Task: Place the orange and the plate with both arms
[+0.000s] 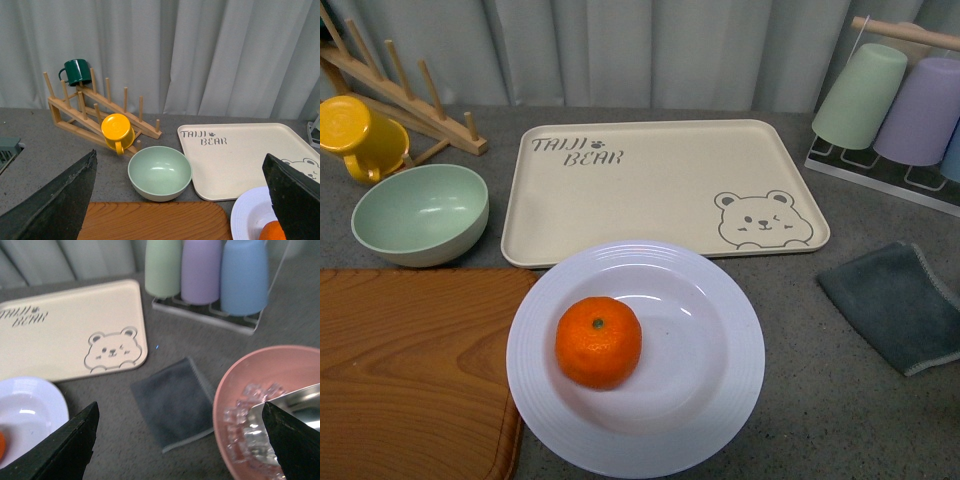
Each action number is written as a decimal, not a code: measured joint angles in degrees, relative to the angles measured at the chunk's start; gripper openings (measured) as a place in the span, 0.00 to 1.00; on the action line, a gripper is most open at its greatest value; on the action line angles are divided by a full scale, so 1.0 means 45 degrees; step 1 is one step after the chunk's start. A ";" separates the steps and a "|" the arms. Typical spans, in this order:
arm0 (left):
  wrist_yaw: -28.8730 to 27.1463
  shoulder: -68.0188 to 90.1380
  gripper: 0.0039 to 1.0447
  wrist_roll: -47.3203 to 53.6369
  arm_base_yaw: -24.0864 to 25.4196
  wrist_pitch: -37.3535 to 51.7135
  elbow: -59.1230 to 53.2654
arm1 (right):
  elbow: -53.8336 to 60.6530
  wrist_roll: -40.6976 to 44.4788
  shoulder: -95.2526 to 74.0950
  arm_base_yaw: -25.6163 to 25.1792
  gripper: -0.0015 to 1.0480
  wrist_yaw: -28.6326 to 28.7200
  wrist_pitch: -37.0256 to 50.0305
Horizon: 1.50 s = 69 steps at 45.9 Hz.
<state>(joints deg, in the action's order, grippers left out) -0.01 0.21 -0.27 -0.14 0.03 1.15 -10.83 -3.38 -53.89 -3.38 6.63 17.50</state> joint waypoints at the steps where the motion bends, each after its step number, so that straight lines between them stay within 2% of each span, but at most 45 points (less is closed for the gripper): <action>1: 0.0000 0.0000 0.94 0.0000 0.0000 0.0000 0.0000 | -0.0083 -0.0044 -0.0257 -0.0029 0.91 0.0112 -0.0005; 6: 0.0000 0.0000 0.94 0.0000 0.0000 0.0000 0.0000 | -0.0860 -0.0627 -0.2696 -0.0296 0.91 0.1156 -0.0126; 16: 0.0000 0.0000 0.94 0.0000 0.0000 0.0000 0.0000 | -0.2176 -0.2273 -0.7786 -0.0578 0.91 0.4512 0.0651; 25: 0.0000 0.0000 0.94 0.0000 0.0000 0.0000 0.0000 | -0.2759 -0.3895 -1.1079 -0.0121 0.91 0.6781 0.1797; 31: 0.0000 0.0000 0.94 0.0000 0.0000 0.0000 0.0000 | -0.3016 -0.5246 -1.2745 0.0457 0.91 0.7674 0.3070; 37: 0.0000 0.0000 0.94 0.0000 0.0000 0.0000 0.0000 | -0.3196 -0.6528 -1.3721 0.1239 0.91 0.8174 0.4357; 47: 0.0000 0.0000 0.94 0.0000 0.0000 0.0000 0.0000 | -0.4080 -0.8403 -1.4994 0.2759 0.91 0.8072 0.5838; 67: 0.0000 0.0000 0.94 0.0000 0.0000 0.0000 0.0000 | -0.5547 -0.9466 -1.6364 0.3701 0.91 0.7733 0.6295; 69: 0.0000 0.0000 0.94 0.0000 0.0000 0.0000 0.0000 | -0.5659 -0.9559 -1.6446 0.3769 0.86 0.7684 0.6295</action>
<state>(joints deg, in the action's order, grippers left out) -0.01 0.21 -0.27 -0.14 0.03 1.15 -36.29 -46.39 -127.90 13.58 41.21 45.82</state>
